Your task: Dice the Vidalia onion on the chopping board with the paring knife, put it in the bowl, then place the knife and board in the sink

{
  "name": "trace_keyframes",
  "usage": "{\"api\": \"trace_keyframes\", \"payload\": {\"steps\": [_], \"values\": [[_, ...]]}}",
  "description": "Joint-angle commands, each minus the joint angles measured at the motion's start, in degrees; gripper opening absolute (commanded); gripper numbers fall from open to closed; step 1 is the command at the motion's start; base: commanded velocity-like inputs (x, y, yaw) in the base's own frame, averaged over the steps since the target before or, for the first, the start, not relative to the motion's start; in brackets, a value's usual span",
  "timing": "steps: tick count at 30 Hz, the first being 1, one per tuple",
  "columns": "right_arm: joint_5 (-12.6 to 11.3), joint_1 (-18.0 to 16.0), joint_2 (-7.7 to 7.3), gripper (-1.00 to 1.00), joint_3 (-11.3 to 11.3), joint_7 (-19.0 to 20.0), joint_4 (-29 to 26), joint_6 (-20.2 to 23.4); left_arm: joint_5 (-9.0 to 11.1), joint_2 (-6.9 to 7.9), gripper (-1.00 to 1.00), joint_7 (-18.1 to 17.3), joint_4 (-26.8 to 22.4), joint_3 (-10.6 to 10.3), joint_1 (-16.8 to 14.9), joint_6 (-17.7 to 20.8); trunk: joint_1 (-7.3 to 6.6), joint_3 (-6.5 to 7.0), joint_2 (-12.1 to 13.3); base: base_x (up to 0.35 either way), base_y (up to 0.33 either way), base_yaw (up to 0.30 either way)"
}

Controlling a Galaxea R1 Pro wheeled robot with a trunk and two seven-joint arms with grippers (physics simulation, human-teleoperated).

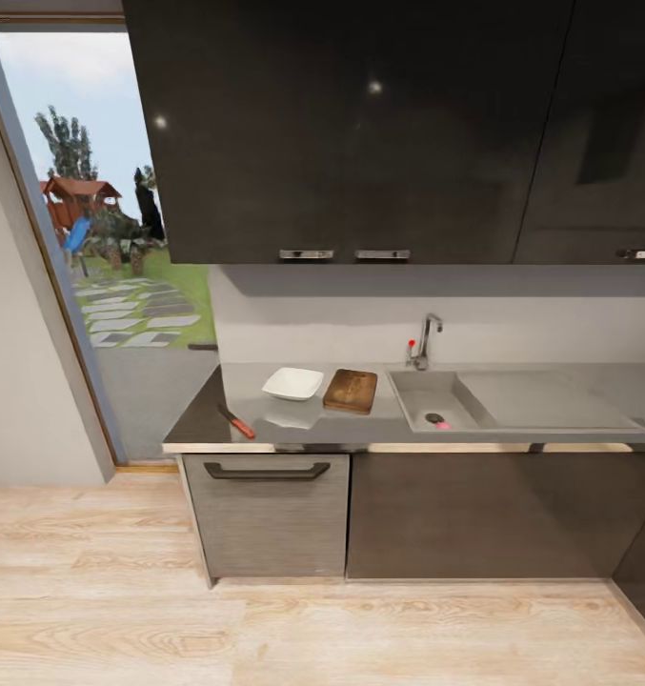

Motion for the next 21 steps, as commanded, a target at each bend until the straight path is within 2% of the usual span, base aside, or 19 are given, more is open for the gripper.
{"api": "trace_keyframes", "payload": {"steps": [1,5,8,9,12,15,18,21], "values": [[0.0,0.0,0.01,1.0,0.0,-0.1,-0.2,-0.2,0.1,-0.01,1.0,0.0,0.0,0.0,0.0,-0.1,0.02,-0.01,0.0,0.0,0.027,0.0],[0.1,0.0,0.05,1.0,0.0,-3.6,-5.7,0.4,0.1,-0.03,1.0,0.0,0.1,0.0,0.0,-0.1,0.02,-0.01,0.0,0.0,0.012,0.0],[0.1,-0.1,0.27,1.0,0.0,-9.3,-13.9,3.7,0.1,-0.03,1.0,0.0,0.1,0.0,0.0,-0.1,0.02,-0.01,0.0,0.0,0.003,0.0],[0.1,-0.1,0.37,1.0,0.0,-12.1,-19.3,8.1,0.1,-0.03,1.0,-0.1,0.1,0.0,0.0,-0.1,0.02,-0.01,0.0,0.0,0.001,0.0],[0.0,-0.1,0.5,1.0,0.1,-14.4,-30.0,18.3,0.1,-0.03,1.0,-0.1,0.3,0.0,0.0,-0.1,0.02,-0.01,0.0,0.0,0.0,0.0],[0.0,-0.1,0.53,1.0,0.2,-15.4,-40.2,24.7,0.1,-0.03,1.0,-0.1,0.4,0.1,0.0,-0.1,0.02,-0.01,0.0,0.0,0.0,0.0],[0.1,-0.3,0.53,1.0,0.2,-15.6,-44.6,27.6,0.1,-0.03,1.0,-0.1,0.4,0.1,0.0,-0.1,0.02,-0.01,0.0,0.0,0.0,0.0],[0.2,-3.6,0.54,1.0,0.2,-16.0,-48.0,33.3,0.1,-0.03,1.0,-0.1,0.4,0.1,0.0,-0.1,0.02,-0.01,0.0,0.0,0.0,0.0]]}}
